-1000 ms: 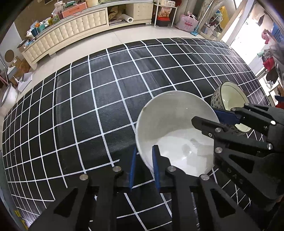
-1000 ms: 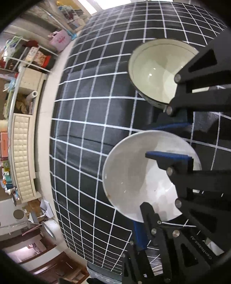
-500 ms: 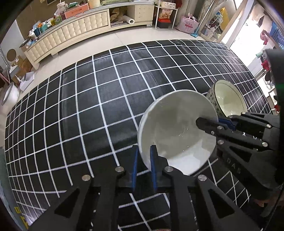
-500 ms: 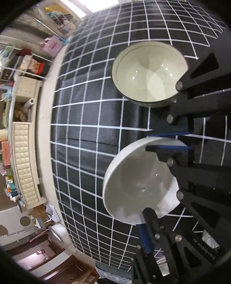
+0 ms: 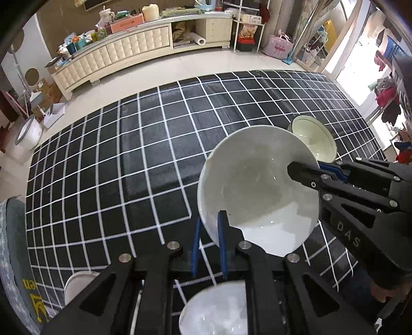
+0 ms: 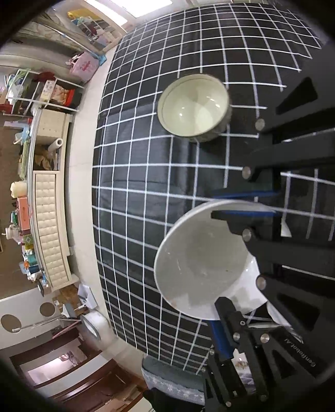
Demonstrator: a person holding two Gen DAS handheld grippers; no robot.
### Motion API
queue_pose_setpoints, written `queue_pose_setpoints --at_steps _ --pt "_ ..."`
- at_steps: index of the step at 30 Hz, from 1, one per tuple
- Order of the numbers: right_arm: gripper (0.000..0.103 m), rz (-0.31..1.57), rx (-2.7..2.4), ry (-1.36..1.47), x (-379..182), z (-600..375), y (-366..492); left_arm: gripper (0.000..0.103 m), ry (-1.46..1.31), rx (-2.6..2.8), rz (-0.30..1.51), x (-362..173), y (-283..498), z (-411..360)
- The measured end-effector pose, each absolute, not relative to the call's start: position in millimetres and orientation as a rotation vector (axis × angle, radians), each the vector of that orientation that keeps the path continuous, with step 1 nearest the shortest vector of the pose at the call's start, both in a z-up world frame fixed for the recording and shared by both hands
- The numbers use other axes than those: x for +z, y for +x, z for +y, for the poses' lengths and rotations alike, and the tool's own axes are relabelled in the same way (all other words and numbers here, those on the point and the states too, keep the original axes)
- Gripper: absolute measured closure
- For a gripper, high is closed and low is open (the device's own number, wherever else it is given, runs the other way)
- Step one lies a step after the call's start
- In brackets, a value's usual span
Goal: Organize plates and bowls
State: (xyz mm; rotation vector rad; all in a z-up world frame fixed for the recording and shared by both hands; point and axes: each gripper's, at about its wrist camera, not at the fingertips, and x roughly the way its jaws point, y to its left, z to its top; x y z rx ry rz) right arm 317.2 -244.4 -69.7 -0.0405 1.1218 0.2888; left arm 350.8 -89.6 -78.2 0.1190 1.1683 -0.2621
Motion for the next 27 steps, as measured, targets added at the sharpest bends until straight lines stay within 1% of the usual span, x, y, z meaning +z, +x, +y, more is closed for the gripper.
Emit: queue_pose_setpoints --at_steps 10,16,27 --pt "0.091 1.119 0.324 -0.034 -59 -223 269 0.092 0.088 -0.22 1.14 -55 297 -59" --pt "0.091 1.161 0.338 -0.02 -70 -221 245 0.092 0.079 -0.213 1.149 -60 270 -52" --pt "0.091 1.219 0.336 -0.025 -89 -213 220 0.092 0.074 -0.208 1.19 -79 242 -50"
